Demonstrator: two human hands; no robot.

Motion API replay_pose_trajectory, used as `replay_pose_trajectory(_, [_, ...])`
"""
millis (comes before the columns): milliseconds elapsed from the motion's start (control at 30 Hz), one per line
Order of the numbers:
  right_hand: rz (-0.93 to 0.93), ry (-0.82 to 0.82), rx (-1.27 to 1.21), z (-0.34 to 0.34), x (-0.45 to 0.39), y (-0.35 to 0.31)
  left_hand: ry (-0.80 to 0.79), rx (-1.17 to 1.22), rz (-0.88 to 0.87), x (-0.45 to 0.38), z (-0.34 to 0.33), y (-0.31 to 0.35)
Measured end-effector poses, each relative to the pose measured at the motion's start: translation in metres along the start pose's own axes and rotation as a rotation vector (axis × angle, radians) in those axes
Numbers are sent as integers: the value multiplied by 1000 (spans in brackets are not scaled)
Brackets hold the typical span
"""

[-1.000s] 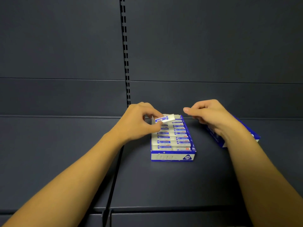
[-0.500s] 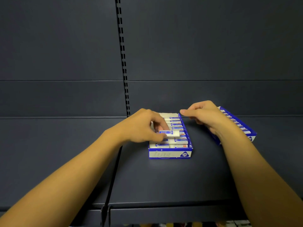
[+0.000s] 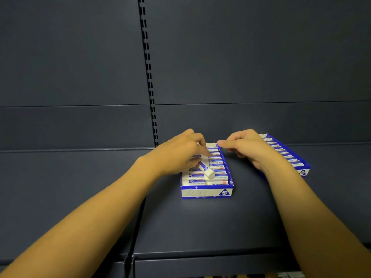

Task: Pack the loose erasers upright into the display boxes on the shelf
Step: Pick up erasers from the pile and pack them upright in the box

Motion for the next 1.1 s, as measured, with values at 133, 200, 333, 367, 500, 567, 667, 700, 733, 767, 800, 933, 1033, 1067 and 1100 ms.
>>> replay_pose_trajectory(133, [2, -1, -22, 2, 0, 1, 193, 112, 274, 8, 2, -11])
replay_pose_trajectory(200, [4, -6, -32, 2, -1, 0, 189, 212, 408, 12, -5, -13])
replay_pose_trajectory(333, [3, -2, -24, 2, -1, 0, 169, 301, 577, 16, -9, -18])
replay_pose_trajectory(367, [1, 1, -22, 2, -2, 0, 158, 344, 601, 16, -10, -17])
replay_pose_trajectory(500, [-1, 1, -17, 1, -2, 0, 124, 468, 646, 13, -14, -11])
replay_pose_trajectory(567, [-3, 0, -18, 1, -2, 1, 104, 507, 647, 11, -16, -6])
replay_pose_trajectory(667, [-2, -4, -23, 1, -1, 1, 99, 537, 627, 7, -15, 1])
replay_pose_trajectory(700, [0, -4, -23, 1, 0, 1, 99, 544, 617, 5, -13, 3])
replay_pose_trajectory(733, [0, -3, -20, 1, 0, 0, 94, 553, 605, 4, -12, 6])
replay_pose_trajectory(767, [0, -1, -17, 1, 0, 0, 86, 562, 591, 2, -12, 8])
replay_pose_trajectory(800, [0, 1, -15, 1, 0, 1, 76, 567, 572, 0, -11, 10])
replay_pose_trajectory(933, [0, 9, -24, 3, 0, 1, 47, 581, 536, 0, -10, 11])
replay_pose_trajectory(1033, [5, 7, -34, 3, 0, 1, 34, 615, 499, 1, -10, 13])
replay_pose_trajectory(1067, [4, 6, -34, 3, 0, 1, 22, 620, 472, 1, -9, 15])
replay_pose_trajectory(1100, [4, 4, -33, 3, -1, 1, 1, 614, 438, 0, -7, 18])
Point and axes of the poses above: each hand's wrist, its own x-axis away from the middle knuckle, its own z-axis out of the back of the hand, y = z × x, the point moved 8 cm from there along -x, towards the middle knuckle, and after that the axes turned 14 degrees about -z, right-handed, at the moved point
